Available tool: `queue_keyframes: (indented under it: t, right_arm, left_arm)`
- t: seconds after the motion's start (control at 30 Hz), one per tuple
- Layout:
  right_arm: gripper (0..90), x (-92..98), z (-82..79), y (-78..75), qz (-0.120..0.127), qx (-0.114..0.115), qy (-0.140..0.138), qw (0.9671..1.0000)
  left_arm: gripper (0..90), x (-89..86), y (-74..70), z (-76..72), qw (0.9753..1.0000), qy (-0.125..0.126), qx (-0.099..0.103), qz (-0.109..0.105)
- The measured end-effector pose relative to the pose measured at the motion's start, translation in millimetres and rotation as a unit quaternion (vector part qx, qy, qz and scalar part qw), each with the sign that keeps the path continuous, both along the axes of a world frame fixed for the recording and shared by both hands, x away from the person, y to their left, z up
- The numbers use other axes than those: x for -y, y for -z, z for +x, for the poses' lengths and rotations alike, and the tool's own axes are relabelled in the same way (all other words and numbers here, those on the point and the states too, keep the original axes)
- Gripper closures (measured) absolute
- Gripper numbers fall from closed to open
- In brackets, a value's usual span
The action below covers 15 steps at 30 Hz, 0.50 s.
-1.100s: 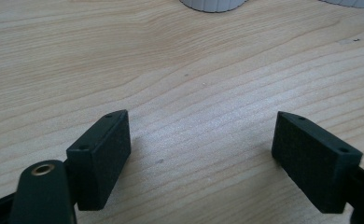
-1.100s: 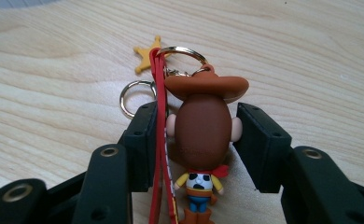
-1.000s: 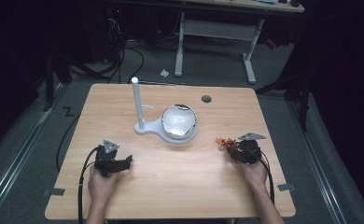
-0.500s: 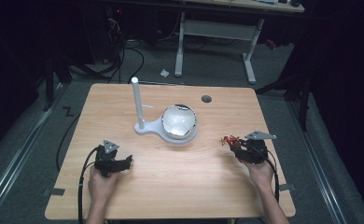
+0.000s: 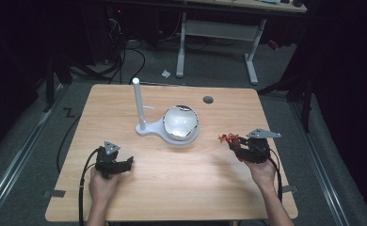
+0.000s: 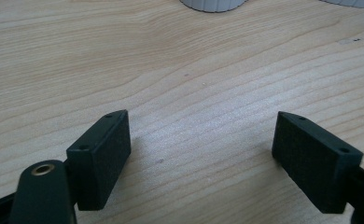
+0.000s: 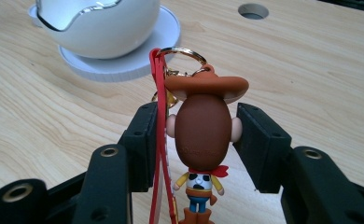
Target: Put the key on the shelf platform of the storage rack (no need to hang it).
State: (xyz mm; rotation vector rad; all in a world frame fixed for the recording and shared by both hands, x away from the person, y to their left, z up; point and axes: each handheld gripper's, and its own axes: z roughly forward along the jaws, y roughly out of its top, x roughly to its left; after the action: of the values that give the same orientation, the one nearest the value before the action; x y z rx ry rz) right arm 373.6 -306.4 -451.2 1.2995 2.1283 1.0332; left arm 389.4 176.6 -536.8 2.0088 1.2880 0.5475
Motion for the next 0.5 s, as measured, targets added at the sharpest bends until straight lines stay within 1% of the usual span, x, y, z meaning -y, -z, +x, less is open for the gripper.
queue_keyframes:
  t: [0.07,0.1,0.17,0.33,0.4,0.5]
  right_arm:
    - [51.9,-2.6,0.6,-3.5,-0.001,0.002,-0.005,1.0000]
    - [51.9,-4.6,1.2,-6.7,0.002,0.006,-0.011,0.9999]
    - [51.9,-7.4,1.5,-9.5,0.006,0.006,-0.014,0.9999]
    - [51.8,-12.8,3.2,-14.8,0.002,0.009,-0.024,0.9997]
    - [51.8,-14.8,4.1,-17.0,0.006,0.012,-0.029,0.9995]
    - [51.8,-18.7,5.8,-20.3,0.006,0.014,-0.037,0.9992]
  left_arm:
    - [19.8,0.0,0.0,0.0,1.0000,0.000,0.000,0.000]
    - [19.8,0.0,0.0,0.0,1.0000,0.000,0.000,0.000]
    - [19.8,0.0,0.0,0.0,1.0000,0.000,0.000,0.000]
    - [19.8,0.0,0.0,0.0,1.0000,0.000,0.000,0.000]
    - [19.8,0.0,0.0,0.0,1.0000,0.000,0.000,0.000]
    - [19.8,0.0,0.0,0.0,1.0000,0.000,0.000,0.000]
